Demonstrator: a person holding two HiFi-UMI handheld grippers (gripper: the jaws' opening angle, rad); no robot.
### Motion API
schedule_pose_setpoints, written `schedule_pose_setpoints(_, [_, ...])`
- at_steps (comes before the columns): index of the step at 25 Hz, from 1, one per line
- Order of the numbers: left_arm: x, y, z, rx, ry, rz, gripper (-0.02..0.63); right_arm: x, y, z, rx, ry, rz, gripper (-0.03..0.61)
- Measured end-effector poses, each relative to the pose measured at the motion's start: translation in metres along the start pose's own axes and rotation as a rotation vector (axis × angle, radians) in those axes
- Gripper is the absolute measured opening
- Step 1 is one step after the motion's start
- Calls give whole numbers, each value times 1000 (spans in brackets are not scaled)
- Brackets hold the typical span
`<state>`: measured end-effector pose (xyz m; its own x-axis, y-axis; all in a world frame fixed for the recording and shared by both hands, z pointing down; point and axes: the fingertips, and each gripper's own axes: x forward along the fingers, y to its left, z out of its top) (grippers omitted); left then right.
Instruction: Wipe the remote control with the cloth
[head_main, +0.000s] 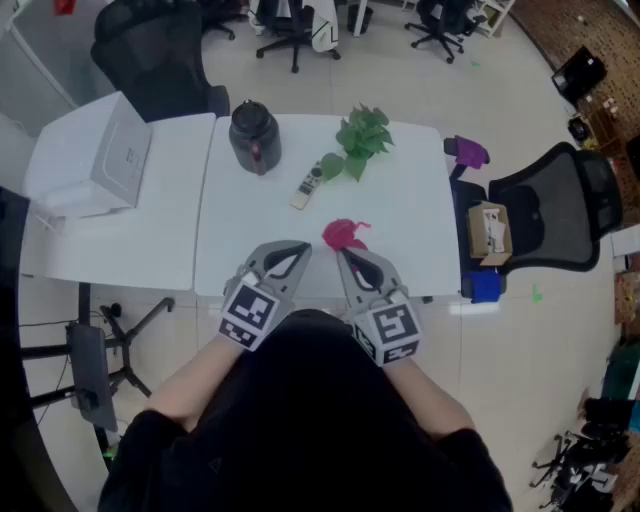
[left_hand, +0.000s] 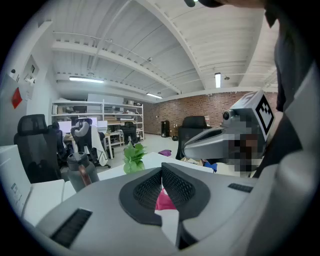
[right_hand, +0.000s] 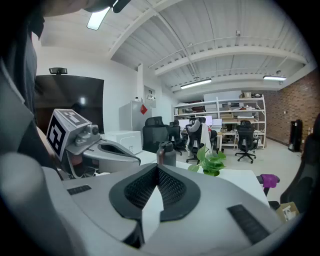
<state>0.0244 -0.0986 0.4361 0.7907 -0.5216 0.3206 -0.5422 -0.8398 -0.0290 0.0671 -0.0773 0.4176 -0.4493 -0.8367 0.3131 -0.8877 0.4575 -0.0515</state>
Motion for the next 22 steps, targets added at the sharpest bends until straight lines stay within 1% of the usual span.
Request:
schedule_pose_setpoints(3, [3, 2, -2, 4, 1, 7, 0, 0, -1, -5, -20, -1, 14, 6])
schedule_pose_setpoints(5, [7, 9, -5, 15, 5, 29, 1, -1, -3, -6, -20, -3, 7, 6])
schedule_pose_setpoints(6, [11, 15, -8, 20, 12, 44, 12, -2, -4, -7, -20, -5, 6, 6])
schedule_pose_setpoints(8, [23, 29, -17, 15, 37, 68, 92, -4, -5, -8, -17, 5, 2, 6])
schedule_pose_setpoints(9, [30, 37, -23, 7, 53, 77, 145, -5, -6, -10, -14, 12, -3, 6])
schedule_pose_setpoints(10, [39, 45, -30, 1, 72, 88, 178, -6, -8, -11, -11, 15, -7, 6])
schedule_pose_setpoints(13, [66, 71, -54, -9, 130, 130, 224, -10, -14, -17, 3, 29, -28, 6])
schedule_pose_setpoints(15, [85, 88, -72, -29, 170, 155, 230, -13, -18, -22, 9, 45, -36, 6])
schedule_pose_setpoints(16, [96, 96, -81, -38, 191, 166, 244, -15, -21, -25, 12, 50, -43, 6])
schedule_pose_setpoints(18, [116, 110, -99, -43, 233, 190, 255, -19, -29, -30, 24, 60, -66, 6])
schedule_pose_setpoints(22, [152, 137, -132, -56, 315, 236, 255, -27, -42, -39, 39, 73, -108, 6])
